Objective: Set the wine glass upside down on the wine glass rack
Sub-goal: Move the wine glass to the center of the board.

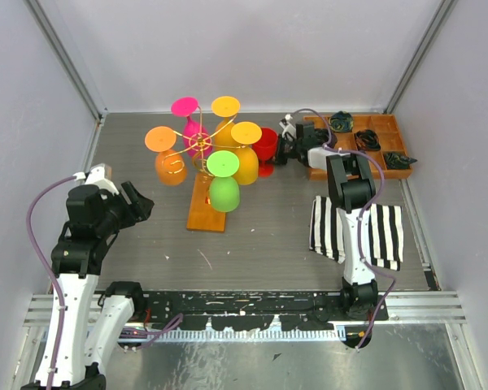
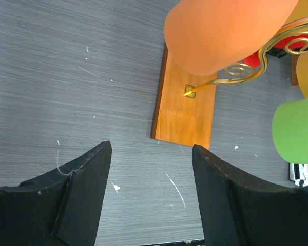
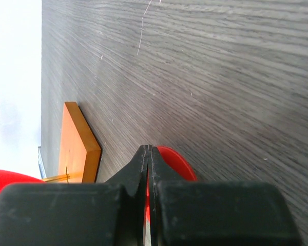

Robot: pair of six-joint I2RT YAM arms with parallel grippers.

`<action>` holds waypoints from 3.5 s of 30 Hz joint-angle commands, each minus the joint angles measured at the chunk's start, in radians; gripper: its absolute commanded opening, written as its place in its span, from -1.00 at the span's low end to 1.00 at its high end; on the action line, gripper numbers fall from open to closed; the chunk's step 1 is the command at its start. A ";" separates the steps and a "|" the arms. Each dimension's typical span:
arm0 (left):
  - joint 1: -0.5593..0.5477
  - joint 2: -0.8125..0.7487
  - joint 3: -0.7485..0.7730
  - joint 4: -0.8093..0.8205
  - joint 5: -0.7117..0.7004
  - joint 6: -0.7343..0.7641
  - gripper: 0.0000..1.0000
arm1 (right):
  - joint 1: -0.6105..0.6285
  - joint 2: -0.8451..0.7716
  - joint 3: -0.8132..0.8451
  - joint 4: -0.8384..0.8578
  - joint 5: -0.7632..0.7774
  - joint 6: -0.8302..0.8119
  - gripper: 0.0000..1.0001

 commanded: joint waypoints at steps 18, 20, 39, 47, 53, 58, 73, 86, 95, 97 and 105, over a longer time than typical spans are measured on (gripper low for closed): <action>-0.002 -0.024 -0.011 0.017 0.009 0.005 0.42 | 0.002 -0.290 -0.412 0.047 0.053 -0.090 -0.98; -0.002 -0.027 -0.011 0.018 0.010 0.005 0.42 | 0.005 -0.341 -0.493 0.066 0.080 -0.094 -0.98; -0.018 -0.041 -0.010 0.014 0.009 0.004 0.42 | 0.163 -0.551 -1.110 0.621 0.223 0.168 -0.98; -0.026 -0.043 -0.010 0.014 0.006 0.004 0.42 | 0.172 -0.636 -1.116 0.554 0.336 0.153 -0.91; -0.031 -0.044 -0.010 0.013 0.001 0.004 0.43 | 0.147 -0.678 -1.069 0.487 0.405 0.124 -0.84; -0.033 -0.038 -0.011 0.012 0.003 0.005 0.42 | 0.055 -0.739 -1.020 0.407 0.457 0.083 -0.79; -0.033 -0.020 -0.012 0.023 0.028 0.007 0.43 | 0.008 -1.486 -1.315 0.110 0.752 0.083 0.34; -0.035 -0.009 -0.013 0.025 0.027 0.007 0.42 | 0.033 -2.109 -1.579 -0.050 0.677 0.065 0.96; -0.035 0.004 -0.012 0.023 0.024 0.007 0.42 | 0.110 -2.025 -1.627 0.062 0.701 0.005 1.00; -0.035 0.004 -0.012 0.023 0.022 0.007 0.42 | 0.208 -1.967 -1.609 0.077 0.798 -0.019 1.00; -0.035 0.001 -0.012 0.020 0.017 0.007 0.42 | 0.623 -1.786 -1.586 0.151 1.190 -0.066 0.95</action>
